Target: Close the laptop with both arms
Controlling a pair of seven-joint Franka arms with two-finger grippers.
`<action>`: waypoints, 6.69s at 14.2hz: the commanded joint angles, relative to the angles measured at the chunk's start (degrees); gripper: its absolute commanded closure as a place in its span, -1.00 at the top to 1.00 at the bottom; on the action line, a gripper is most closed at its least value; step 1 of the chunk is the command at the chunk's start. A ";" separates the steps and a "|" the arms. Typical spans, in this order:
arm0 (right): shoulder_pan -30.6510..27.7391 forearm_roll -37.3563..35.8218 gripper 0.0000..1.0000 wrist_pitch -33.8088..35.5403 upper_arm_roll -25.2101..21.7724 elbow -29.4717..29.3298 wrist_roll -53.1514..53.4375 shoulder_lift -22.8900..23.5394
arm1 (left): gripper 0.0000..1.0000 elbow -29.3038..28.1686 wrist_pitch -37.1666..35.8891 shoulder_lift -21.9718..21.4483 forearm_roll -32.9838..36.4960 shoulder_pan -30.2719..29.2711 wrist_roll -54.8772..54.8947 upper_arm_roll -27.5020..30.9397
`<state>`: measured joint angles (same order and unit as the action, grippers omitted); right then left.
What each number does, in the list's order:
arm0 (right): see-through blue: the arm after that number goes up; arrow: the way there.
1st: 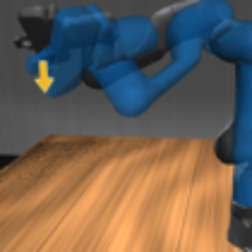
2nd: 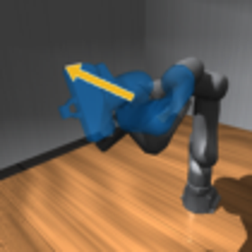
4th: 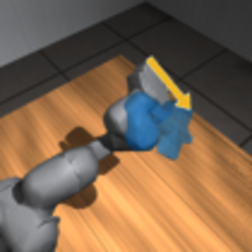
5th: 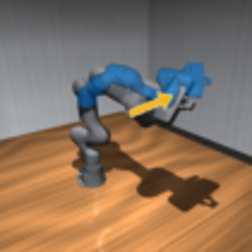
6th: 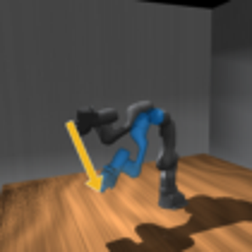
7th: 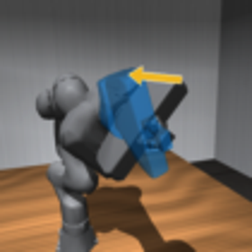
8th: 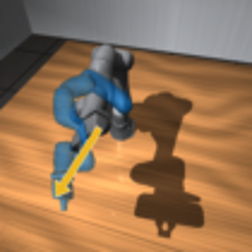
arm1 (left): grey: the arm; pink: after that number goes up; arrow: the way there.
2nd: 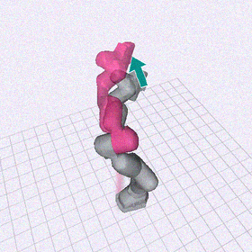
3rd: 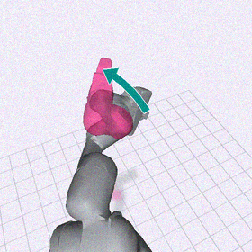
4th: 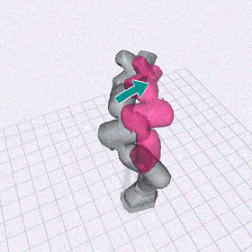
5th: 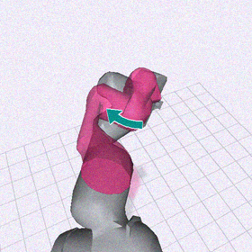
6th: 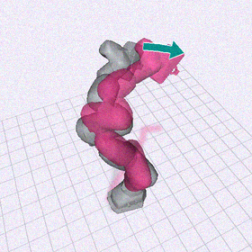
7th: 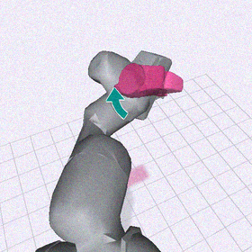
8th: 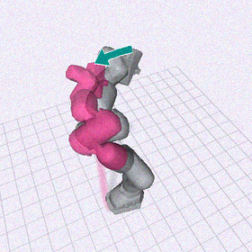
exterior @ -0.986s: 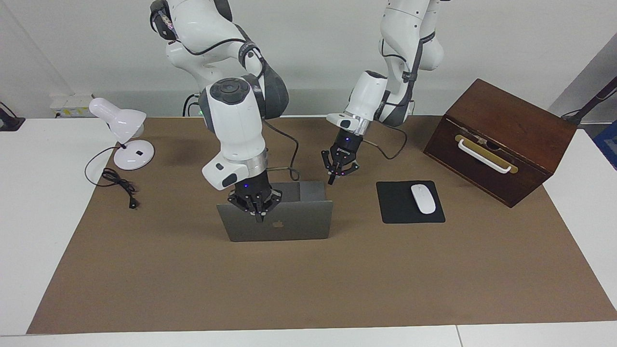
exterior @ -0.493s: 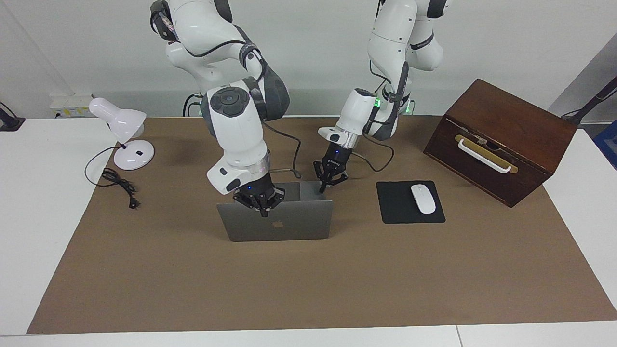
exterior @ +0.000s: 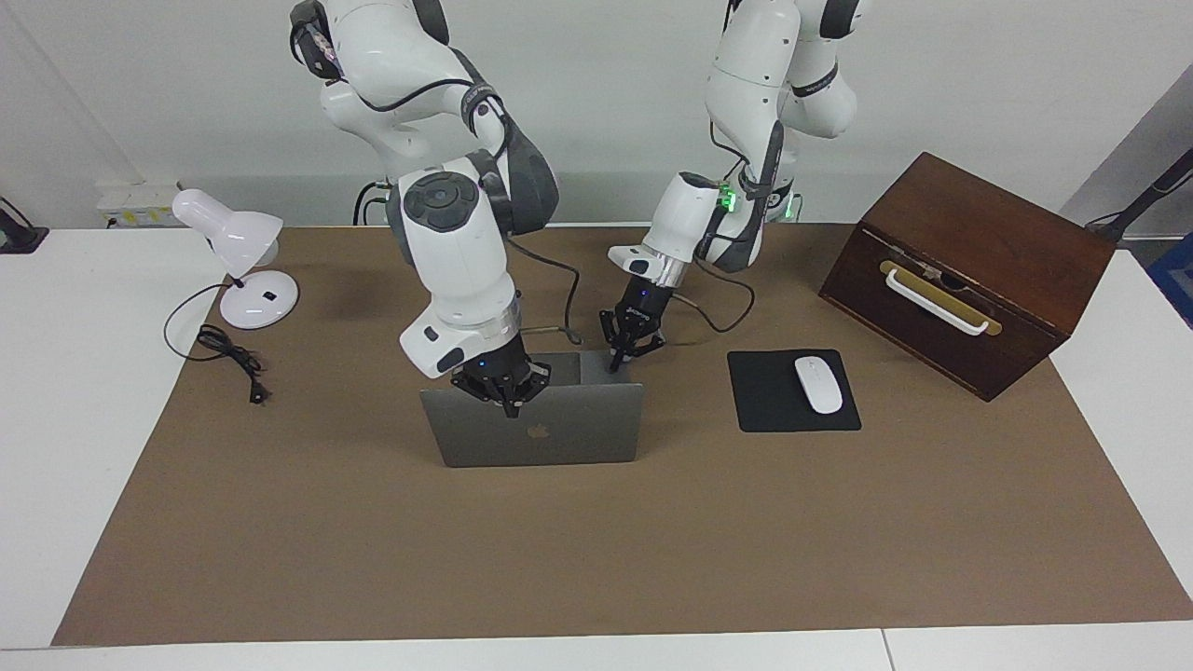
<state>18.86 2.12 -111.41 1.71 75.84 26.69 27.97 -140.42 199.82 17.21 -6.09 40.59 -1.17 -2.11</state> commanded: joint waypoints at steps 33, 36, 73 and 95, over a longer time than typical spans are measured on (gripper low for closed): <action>-1.81 10.80 -1.00 -13.12 0.66 25.14 -1.82 -4.86 | -1.00 -8.38 0.92 -0.25 -1.12 2.30 1.96 1.14; -1.72 10.80 -1.00 -15.06 0.66 26.28 -1.82 -4.51 | -1.00 -8.38 0.92 -0.16 -1.12 2.30 2.31 1.14; -5.49 10.63 -1.00 -10.84 -0.65 15.93 -0.67 -7.67 | -1.00 -8.47 0.92 -0.07 -1.12 1.51 3.45 1.14; -17.98 -2.39 1.00 19.23 -0.66 4.01 -14.48 -20.39 | -1.00 6.89 -62.85 -30.04 -0.33 -10.70 2.05 1.40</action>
<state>0.73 -1.29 -90.86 0.71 72.60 9.89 11.31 -137.88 144.49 -12.27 -6.42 32.30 -0.25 -0.51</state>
